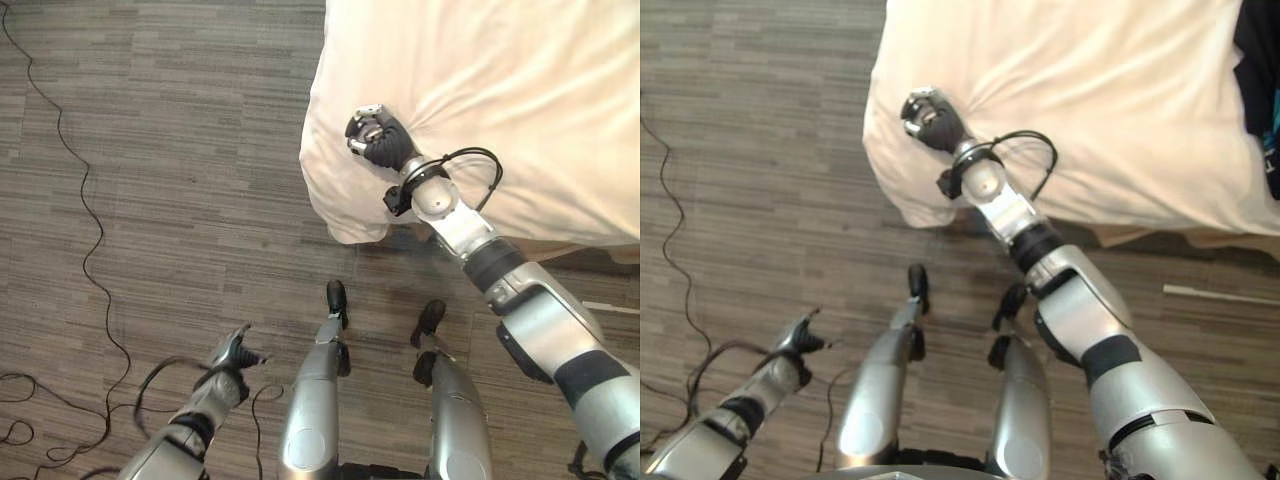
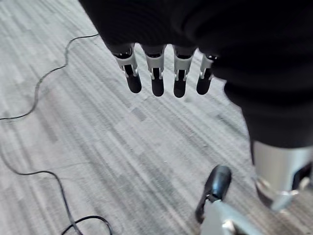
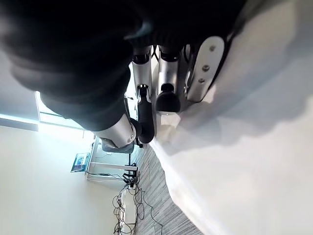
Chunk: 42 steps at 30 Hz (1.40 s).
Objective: Tidy up the quilt and then pick up the clothes from the bed and put them into the laundry hamper.
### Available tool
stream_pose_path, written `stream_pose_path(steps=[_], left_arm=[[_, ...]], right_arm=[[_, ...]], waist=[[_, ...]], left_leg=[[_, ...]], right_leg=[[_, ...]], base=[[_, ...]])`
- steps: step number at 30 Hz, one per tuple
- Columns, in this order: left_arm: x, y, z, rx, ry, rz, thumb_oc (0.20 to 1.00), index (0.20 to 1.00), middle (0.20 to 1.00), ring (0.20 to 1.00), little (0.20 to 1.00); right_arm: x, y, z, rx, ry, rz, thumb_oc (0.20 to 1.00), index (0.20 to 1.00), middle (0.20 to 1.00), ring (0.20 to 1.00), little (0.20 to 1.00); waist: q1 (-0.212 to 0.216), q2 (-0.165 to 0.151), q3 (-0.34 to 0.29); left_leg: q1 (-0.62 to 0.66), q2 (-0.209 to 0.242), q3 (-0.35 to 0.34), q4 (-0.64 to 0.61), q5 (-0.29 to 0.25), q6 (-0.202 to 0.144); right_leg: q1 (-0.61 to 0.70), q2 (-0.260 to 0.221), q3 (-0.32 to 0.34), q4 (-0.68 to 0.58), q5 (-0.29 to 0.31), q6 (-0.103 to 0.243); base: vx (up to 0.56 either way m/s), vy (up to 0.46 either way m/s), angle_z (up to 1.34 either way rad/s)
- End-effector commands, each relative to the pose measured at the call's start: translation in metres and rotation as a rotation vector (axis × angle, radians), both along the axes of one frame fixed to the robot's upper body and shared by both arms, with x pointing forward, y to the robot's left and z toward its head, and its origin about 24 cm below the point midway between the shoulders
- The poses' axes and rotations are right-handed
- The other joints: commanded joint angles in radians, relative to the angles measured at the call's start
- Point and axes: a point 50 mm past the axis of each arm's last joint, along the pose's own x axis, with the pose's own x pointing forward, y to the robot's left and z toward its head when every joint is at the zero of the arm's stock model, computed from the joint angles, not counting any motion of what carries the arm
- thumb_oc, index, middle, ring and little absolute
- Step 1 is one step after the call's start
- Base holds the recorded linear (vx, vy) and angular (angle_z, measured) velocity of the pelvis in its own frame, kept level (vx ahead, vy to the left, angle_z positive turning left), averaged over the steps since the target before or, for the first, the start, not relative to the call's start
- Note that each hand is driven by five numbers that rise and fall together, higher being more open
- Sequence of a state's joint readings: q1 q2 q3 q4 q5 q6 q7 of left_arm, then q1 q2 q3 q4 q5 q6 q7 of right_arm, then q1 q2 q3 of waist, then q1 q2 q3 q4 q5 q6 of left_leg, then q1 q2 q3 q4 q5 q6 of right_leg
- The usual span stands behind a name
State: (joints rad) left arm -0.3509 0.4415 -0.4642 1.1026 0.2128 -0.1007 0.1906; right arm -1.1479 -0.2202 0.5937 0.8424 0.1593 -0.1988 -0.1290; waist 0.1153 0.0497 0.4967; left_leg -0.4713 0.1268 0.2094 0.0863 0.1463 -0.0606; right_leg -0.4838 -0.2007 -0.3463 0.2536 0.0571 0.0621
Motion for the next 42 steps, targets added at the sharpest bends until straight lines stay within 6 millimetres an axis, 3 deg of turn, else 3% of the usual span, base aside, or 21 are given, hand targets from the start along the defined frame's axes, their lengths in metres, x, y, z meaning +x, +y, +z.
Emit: stream_pose_path(steps=[1, 3, 4, 8, 12, 15, 16, 17, 18, 20, 23, 25, 26, 27, 29, 32, 35, 38, 40, 41, 42], left_arm=[[-0.025, 0.001, -0.02, 0.025, 0.094, 0.016, 1.0, 1.0, 1.0, 1.0, 1.0], [-0.033, -0.004, -0.027, 0.014, 0.129, -0.003, 1.0, 1.0, 1.0, 1.0, 1.0], [-0.041, -0.004, -0.032, 0.017, 0.164, -0.008, 1.0, 1.0, 1.0, 1.0, 1.0], [-0.054, 0.002, -0.039, 0.041, 0.224, -0.006, 1.0, 1.0, 1.0, 1.0, 1.0], [-0.06, 0.013, -0.04, 0.059, 0.248, 0.049, 1.0, 1.0, 1.0, 1.0, 1.0], [-0.056, 0.01, -0.038, 0.031, 0.215, 0.072, 1.0, 1.0, 1.0, 1.0, 1.0], [-0.056, 0.01, -0.038, 0.031, 0.214, 0.072, 1.0, 1.0, 1.0, 1.0, 1.0], [-0.043, 0.004, -0.032, 0.011, 0.16, 0.065, 1.0, 1.0, 1.0, 1.0, 1.0], [-0.036, 0.0, -0.028, -0.005, 0.129, 0.055, 1.0, 1.0, 1.0, 1.0, 1.0], [-0.023, -0.01, -0.021, -0.045, 0.069, 0.033, 1.0, 1.0, 1.0, 1.0, 1.0], [-0.013, -0.02, -0.013, -0.111, 0.014, 0.015, 1.0, 1.0, 1.0, 1.0, 1.0], [-0.013, -0.021, -0.012, -0.139, 0.0, 0.017, 1.0, 1.0, 1.0, 1.0, 1.0], [-0.012, -0.021, -0.01, -0.185, -0.029, 0.049, 1.0, 1.0, 1.0, 1.0, 1.0], [-0.012, -0.021, -0.01, -0.184, -0.028, 0.049, 1.0, 1.0, 1.0, 1.0, 1.0], [-0.012, -0.018, -0.008, -0.22, -0.056, 0.1, 1.0, 1.0, 1.0, 1.0, 1.0], [-0.019, -0.01, -0.012, -0.237, -0.033, 0.15, 1.0, 1.0, 1.0, 1.0, 1.0], [-0.03, -0.006, -0.02, -0.215, 0.027, 0.166, 1.0, 1.0, 1.0, 1.0, 1.0], [-0.05, -0.002, -0.034, -0.201, 0.11, 0.212, 1.0, 1.0, 1.0, 1.0, 1.0], [-0.064, 0.001, -0.043, -0.197, 0.164, 0.256, 1.0, 1.0, 1.0, 1.0, 1.0], [-0.072, 0.001, -0.047, -0.196, 0.192, 0.27, 1.0, 1.0, 1.0, 1.0, 1.0], [-0.087, 0.002, -0.056, -0.169, 0.273, 0.281, 1.0, 1.0, 1.0, 1.0, 1.0]], right_arm=[[-0.036, -0.003, -0.164, -0.122, 0.596, 0.001, 0.2, 0.2, 0.2, 0.2, 0.2], [-0.077, 0.014, -0.207, -0.125, 0.762, 0.166, 0.2, 0.2, 0.2, 0.2, 0.2], [-0.108, 0.025, -0.224, -0.12, 0.827, 0.314, 0.2, 0.2, 0.2, 0.2, 0.2], [-0.129, 0.034, -0.217, -0.066, 0.818, 0.481, 0.2, 0.2, 0.2, 0.2, 0.2], [-0.109, 0.03, -0.158, 0.166, 0.617, 0.503, 0.2, 0.2, 0.2, 0.2, 0.2], [-0.089, 0.017, -0.095, 0.309, 0.37, 0.473, 0.2, 0.2, 0.2, 0.2, 0.2], [-0.089, 0.017, -0.095, 0.309, 0.369, 0.473, 0.2, 0.2, 0.2, 0.2, 0.2], [-0.077, 0.003, -0.06, 0.331, 0.206, 0.412, 0.2, 0.2, 0.2, 0.2, 0.2], [-0.069, -0.008, -0.041, 0.345, 0.126, 0.361, 0.2, 0.2, 0.2, 0.2, 0.2], [-0.051, -0.039, -0.021, 0.385, 0.043, 0.221, 0.2, 0.2, 0.2, 0.2, 0.2], [-0.036, -0.081, -0.017, 0.397, 0.012, 0.027, 0.2, 0.2, 0.2, 0.2, 0.2], [-0.028, -0.11, -0.035, 0.415, 0.062, -0.121, 0.2, 0.2, 0.2, 0.2, 0.2], [-0.029, -0.146, -0.07, 0.438, 0.146, -0.313, 0.2, 0.2, 0.2, 0.2, 0.2], [-0.029, -0.146, -0.07, 0.438, 0.146, -0.314, 0.2, 0.2, 0.2, 0.2, 0.2], [-0.044, -0.179, -0.113, 0.452, 0.245, -0.497, 0.2, 0.2, 0.2, 0.2, 0.2], [-0.085, -0.231, -0.17, 0.532, 0.379, -0.748, 0.2, 0.2, 0.2, 0.2, 0.2], [-0.141, -0.258, -0.224, 0.58, 0.521, -0.941, 0.2, 0.2, 0.2, 0.2, 0.2], [-0.189, -0.271, -0.267, 0.548, 0.688, -1.105, 0.2, 0.2, 0.2, 0.2, 0.2], [-0.212, -0.263, -0.29, 0.487, 0.822, -1.112, 0.2, 0.2, 0.2, 0.2, 0.2], [-0.223, -0.258, -0.301, 0.458, 0.884, -1.103, 0.68, 0.68, 0.68, 0.68, 0.68], [-0.24, -0.244, -0.32, 0.352, 1.017, -1.059, 1.0, 1.0, 1.0, 1.0, 1.0]], waist=[[0.05, 0.024, -0.017], [0.042, 0.012, -0.03], [0.031, -0.003, -0.052], [0.011, -0.029, -0.088], [-0.034, -0.061, -0.119], [-0.063, -0.067, -0.113], [-0.064, -0.068, -0.114], [-0.076, -0.062, -0.099], [-0.083, -0.056, -0.086], [-0.092, -0.048, -0.062], [-0.104, -0.036, -0.04], [-0.11, -0.032, -0.034], [-0.116, -0.033, -0.035], [-0.115, -0.033, -0.036], [-0.125, -0.038, -0.039], [-0.157, -0.054, -0.047], [-0.204, -0.076, -0.074], [-0.252, -0.096, -0.116], [-0.262, -0.095, -0.141], [-0.263, -0.093, -0.156], [-0.266, -0.085, -0.198]], left_leg=[[0.012, 0.063, -0.028, 0.068, -0.001, -0.09], [0.059, 0.064, -0.026, 0.04, 0.0, -0.094], [0.115, 0.065, -0.02, 0.012, 0.0, -0.097], [0.217, 0.066, -0.008, -0.042, -0.003, -0.1], [0.307, 0.065, 0.02, -0.086, -0.004, -0.097], [0.325, 0.067, 0.042, -0.094, -0.008, -0.097], [0.321, 0.066, 0.042, -0.094, -0.005, -0.096], [0.293, 0.069, 0.044, -0.072, -0.007, -0.097], [0.272, 0.071, 0.043, -0.05, -0.009, -0.097], [0.2, 0.071, 0.037, 0.014, -0.019, -0.096], [0.105, 0.088, 0.027, 0.126, -0.063, -0.085], [0.069, 0.104, 0.029, 0.189, -0.09, -0.076], [0.053, 0.117, 0.031, 0.25, -0.125, -0.063], [0.051, 0.118, 0.031, 0.253, -0.127, -0.063], [0.061, 0.122, 0.033, 0.287, -0.157, -0.053], [0.115, 0.123, 0.05, 0.294, -0.193, -0.041], [0.254, 0.1, 0.098, 0.213, -0.204, -0.038], [0.403, 0.051, 0.18, 0.071, -0.187, -0.037], [0.482, 0.046, 0.243, -0.007, -0.165, -0.038], [0.509, 0.046, 0.265, -0.03, -0.16, -0.041], [0.577, 0.05, 0.305, -0.08, -0.164, -0.054]], right_leg=[[0.038, -0.078, 0.025, -0.06, 0.099, 0.091], [0.088, -0.076, 0.018, -0.098, 0.101, 0.095], [0.15, -0.073, 0.014, -0.134, 0.105, 0.099], [0.242, -0.067, 0.014, -0.185, 0.115, 0.107], [0.296, -0.049, 0.039, -0.221, 0.129, 0.109], [0.286, -0.039, 0.067, -0.224, 0.13, 0.109], [0.283, -0.04, 0.067, -0.225, 0.133, 0.109], [0.254, -0.043, 0.08, -0.21, 0.133, 0.106], [0.23, -0.047, 0.085, -0.199, 0.133, 0.105], [0.176, -0.056, 0.091, -0.159, 0.129, 0.1], [0.085, -0.063, 0.107, -0.056, 0.095, 0.089], [0.041, -0.068, 0.12, 0.002, 0.073, 0.081], [0.018, -0.07, 0.128, 0.051, 0.048, 0.076], [0.016, -0.07, 0.129, 0.053, 0.047, 0.076], [0.022, -0.071, 0.134, 0.079, 0.026, 0.075], [0.06, -0.076, 0.135, 0.089, 0.01, 0.086], [0.139, -0.094, 0.135, 0.066, 0.031, 0.109], [0.196, -0.111, 0.137, 0.046, 0.156, 0.161], [0.214, -0.141, 0.058, 0.059, 0.197, 0.166], [0.224, -0.152, 0.007, 0.058, 0.194, 0.163], [0.252, -0.16, -0.122, 0.054, 0.161, 0.167]], base=[[0.04, 0.016, -0.04], [0.07, 0.004, -0.05], [0.09, 0.0, 0.01], [0.15, -0.009, -0.03], [0.09, 0.007, -0.15], [0.01, 0.016, -0.27], [-0.03, -0.001, -0.24], [-0.07, -0.013, -0.25], [-0.09, -0.027, -0.27], [-0.11, -0.027, -0.07], [-0.09, 0.004, 0.07], [-0.04, 0.053, 0.02], [-0.01, 0.054, -0.06], [0.01, 0.056, -0.14], [0.05, 0.056, -0.14], [0.11, 0.091, -0.08], [0.2, 0.118, -0.13], [0.23, 0.148, -0.35], [0.22, 0.104, -0.78], [0.42, 0.132, -1.25], [0.36, 0.106, -1.27]])
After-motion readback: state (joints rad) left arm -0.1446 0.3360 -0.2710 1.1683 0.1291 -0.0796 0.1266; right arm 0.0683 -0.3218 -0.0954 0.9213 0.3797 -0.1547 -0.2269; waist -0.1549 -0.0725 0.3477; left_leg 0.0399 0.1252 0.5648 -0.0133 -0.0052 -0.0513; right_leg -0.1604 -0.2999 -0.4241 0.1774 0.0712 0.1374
